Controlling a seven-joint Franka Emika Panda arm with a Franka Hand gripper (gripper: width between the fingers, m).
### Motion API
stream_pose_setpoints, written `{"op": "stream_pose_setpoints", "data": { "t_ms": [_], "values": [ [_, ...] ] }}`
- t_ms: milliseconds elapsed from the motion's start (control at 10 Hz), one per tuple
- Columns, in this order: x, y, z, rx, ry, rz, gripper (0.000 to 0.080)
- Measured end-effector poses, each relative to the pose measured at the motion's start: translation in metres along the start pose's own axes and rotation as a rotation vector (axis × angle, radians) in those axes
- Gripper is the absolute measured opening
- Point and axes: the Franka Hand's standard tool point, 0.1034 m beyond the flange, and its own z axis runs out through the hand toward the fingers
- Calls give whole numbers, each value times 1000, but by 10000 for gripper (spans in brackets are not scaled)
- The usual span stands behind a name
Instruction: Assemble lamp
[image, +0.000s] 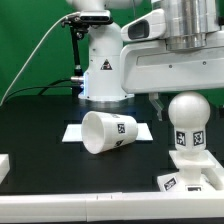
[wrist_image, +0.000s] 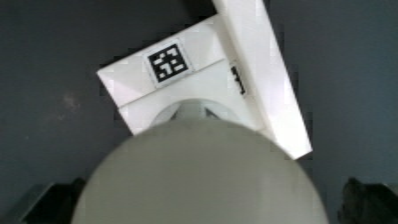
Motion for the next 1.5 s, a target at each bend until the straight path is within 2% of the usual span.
{"op": "stream_pose_setpoints", "data": {
  "t_ms": [100, 200, 300, 400, 500, 600, 700, 900, 1300, 1500],
  "values": [
    [0, 0, 0, -2, 1, -64, 699],
    [2, -1, -5, -49, 21, -322, 699],
    [3, -1, -7, -69, 21, -559, 699],
    [3, -2, -6, -70, 18, -652, 699],
    [3, -1, -6, -69, 19, -583, 699],
    [3, -1, -6, -69, 19, -586, 588],
    [3, -1, -6, -67, 20, -562, 570],
    [3, -1, -6, -67, 26, -371, 570],
    [14, 0, -5, -84, 17, 148, 570],
    [14, 3, -4, -77, 7, 593, 571]
  ]
}}
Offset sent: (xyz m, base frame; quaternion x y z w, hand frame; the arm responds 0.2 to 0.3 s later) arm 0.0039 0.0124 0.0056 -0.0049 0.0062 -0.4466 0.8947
